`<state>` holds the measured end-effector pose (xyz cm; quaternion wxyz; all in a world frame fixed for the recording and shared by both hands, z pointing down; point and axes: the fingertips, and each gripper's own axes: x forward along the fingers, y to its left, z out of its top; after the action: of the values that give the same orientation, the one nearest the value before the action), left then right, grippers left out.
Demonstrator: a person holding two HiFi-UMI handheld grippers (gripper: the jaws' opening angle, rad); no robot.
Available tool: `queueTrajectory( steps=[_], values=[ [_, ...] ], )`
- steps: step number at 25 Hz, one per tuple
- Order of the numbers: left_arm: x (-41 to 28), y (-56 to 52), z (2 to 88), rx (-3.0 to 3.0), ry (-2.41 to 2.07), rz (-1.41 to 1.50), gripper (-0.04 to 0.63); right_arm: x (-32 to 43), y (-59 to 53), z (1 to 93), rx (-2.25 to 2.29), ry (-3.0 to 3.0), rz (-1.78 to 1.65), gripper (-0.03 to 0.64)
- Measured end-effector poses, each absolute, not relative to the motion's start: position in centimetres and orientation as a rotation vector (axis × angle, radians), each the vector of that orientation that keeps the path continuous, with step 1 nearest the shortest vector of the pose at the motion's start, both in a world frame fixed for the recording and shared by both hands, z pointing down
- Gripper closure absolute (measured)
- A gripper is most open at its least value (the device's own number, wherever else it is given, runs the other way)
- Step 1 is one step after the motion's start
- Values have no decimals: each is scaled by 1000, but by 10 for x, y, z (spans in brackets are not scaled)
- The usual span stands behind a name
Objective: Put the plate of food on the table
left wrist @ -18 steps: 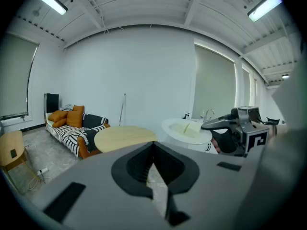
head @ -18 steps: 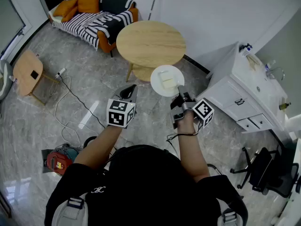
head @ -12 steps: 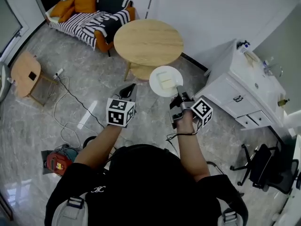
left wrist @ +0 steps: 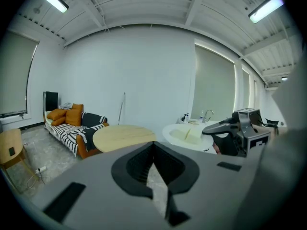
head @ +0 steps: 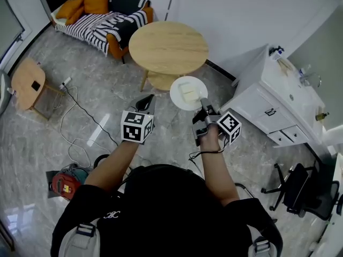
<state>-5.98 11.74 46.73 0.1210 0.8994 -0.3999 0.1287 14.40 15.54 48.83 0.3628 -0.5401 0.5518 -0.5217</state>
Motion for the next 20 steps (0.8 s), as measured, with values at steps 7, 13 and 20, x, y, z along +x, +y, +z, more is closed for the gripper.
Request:
queueTrajectory(
  steps=[7, 13, 20],
  values=[
    [-62, 118, 473, 2619, -1163, 387, 588, 142, 155, 484, -1428, 1467, -1289, 597],
    [-65, 119, 474, 2616, -1155, 395, 588, 136, 155, 482, -1423, 1470, -1291, 595],
    [-80, 118, 477, 2629, -1143, 405, 588, 119, 155, 486, -1421, 1466, -1288, 597]
  ],
)
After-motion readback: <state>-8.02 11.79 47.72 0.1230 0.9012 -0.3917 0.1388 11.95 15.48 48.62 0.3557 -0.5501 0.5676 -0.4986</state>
